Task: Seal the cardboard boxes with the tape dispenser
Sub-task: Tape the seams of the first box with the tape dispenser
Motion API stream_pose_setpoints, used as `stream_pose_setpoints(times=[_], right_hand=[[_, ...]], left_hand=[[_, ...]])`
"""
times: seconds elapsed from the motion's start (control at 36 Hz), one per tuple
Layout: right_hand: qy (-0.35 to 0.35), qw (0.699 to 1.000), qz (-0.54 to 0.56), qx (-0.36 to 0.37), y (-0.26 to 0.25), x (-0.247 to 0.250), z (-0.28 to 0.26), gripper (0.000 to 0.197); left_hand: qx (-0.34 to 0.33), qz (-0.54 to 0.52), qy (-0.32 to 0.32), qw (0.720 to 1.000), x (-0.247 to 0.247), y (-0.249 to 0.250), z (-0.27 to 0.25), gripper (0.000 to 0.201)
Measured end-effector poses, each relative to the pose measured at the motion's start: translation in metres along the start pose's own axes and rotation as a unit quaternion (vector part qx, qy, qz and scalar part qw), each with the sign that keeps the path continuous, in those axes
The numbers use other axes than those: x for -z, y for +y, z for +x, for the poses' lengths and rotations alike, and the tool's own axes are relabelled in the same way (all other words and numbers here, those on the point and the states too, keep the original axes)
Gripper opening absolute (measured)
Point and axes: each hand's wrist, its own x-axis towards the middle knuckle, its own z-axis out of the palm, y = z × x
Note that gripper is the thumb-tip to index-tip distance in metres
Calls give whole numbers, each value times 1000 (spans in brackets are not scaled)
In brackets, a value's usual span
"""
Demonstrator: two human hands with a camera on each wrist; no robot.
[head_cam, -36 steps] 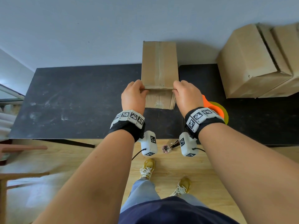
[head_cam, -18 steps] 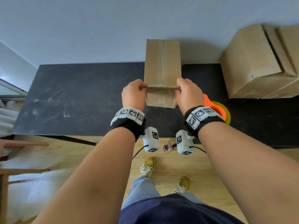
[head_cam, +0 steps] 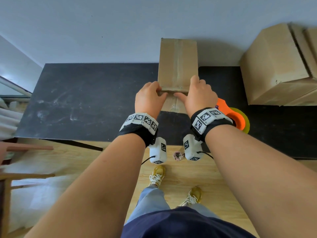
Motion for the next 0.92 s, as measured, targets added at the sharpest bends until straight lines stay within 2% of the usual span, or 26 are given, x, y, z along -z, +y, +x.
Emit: stream_pose_setpoints(times=[0.14, 0.25, 0.31, 0.39, 0.53, 0.75, 0.92], right_hand=[[-32, 998, 46, -2, 4, 7, 4, 58], [-47, 991, 124, 35, 26, 10, 1, 26], [-52, 985, 158, 47, 38, 11, -1, 19], [-58, 981, 181, 48, 43, 14, -1, 16], [-58, 980, 183, 52, 40, 17, 1, 10], [-11, 983, 180, 43, 34, 13, -1, 5], [-26, 975, 220, 31, 37, 16, -2, 7]], left_hand=[[-32, 49, -3, 998, 2, 3, 3, 18], [-17, 30, 0, 999, 2, 3, 0, 17], [-17, 32, -4, 999, 3, 3, 0, 16], [-17, 38, -6, 999, 5, 4, -1, 9], [-11, 20, 1, 1000, 9, 3, -3, 28], [3, 38, 3, 999, 6, 5, 3, 31], [1, 34, 8, 999, 7, 4, 0, 29]])
